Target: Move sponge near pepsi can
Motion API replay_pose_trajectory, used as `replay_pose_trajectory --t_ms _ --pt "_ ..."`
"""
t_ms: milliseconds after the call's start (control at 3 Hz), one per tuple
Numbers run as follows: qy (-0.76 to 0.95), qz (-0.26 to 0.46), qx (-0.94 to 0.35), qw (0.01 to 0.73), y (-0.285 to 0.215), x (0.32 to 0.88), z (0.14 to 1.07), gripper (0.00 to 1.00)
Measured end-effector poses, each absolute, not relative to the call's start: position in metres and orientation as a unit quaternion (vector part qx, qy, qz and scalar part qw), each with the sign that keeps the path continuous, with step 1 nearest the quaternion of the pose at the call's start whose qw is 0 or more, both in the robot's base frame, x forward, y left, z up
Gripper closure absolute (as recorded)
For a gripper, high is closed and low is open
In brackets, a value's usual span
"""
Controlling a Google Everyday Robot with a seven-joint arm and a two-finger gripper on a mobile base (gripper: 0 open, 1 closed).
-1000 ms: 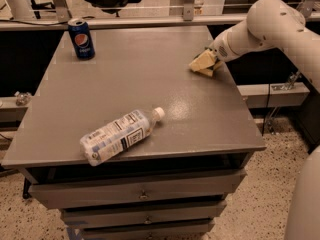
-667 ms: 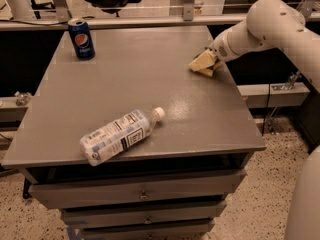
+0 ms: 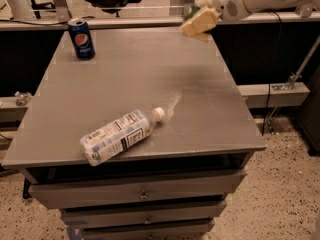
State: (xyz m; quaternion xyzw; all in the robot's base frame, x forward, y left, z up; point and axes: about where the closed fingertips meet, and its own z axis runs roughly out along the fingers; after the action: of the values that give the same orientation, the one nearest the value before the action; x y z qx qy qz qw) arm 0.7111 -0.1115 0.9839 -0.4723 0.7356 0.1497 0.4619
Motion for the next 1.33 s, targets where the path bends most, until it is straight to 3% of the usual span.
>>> replay_pose_trajectory --t_ms 333,667,1333 --pt "0.694 0.178 -0.506 0.480 -0.088 0.687 1.036 0.14" --pt "0.671 0.201 -0.524 0.485 -0.069 0.674 1.050 0.15" --pt "0.642 0.218 -0.547 0.491 -0.026 0.668 1.044 0.60"
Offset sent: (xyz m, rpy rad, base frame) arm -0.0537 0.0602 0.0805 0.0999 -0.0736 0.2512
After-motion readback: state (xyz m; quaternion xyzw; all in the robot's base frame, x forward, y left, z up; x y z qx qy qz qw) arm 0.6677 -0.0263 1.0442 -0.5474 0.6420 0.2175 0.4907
